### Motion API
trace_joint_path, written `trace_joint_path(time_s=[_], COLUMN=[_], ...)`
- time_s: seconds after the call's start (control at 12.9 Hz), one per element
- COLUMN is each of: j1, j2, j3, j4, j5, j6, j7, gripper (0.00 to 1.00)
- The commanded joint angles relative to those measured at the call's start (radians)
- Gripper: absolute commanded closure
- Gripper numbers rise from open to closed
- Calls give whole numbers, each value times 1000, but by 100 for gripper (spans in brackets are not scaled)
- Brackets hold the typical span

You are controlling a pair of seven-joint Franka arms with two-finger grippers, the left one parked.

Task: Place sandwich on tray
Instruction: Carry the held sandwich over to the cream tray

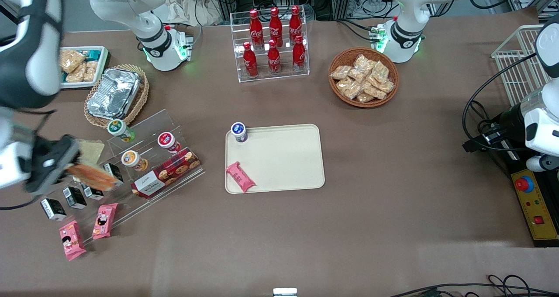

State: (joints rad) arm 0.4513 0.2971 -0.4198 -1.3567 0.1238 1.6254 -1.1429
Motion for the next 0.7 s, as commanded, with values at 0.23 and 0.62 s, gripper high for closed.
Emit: trace_joint_path(time_s=[0.23, 0.62], j1=[301, 414], j2=[74, 269], j3=[6, 73], j4=[-9, -7], j5=[27, 56], j6=[83, 411], j7=[170, 193], gripper=[100, 100])
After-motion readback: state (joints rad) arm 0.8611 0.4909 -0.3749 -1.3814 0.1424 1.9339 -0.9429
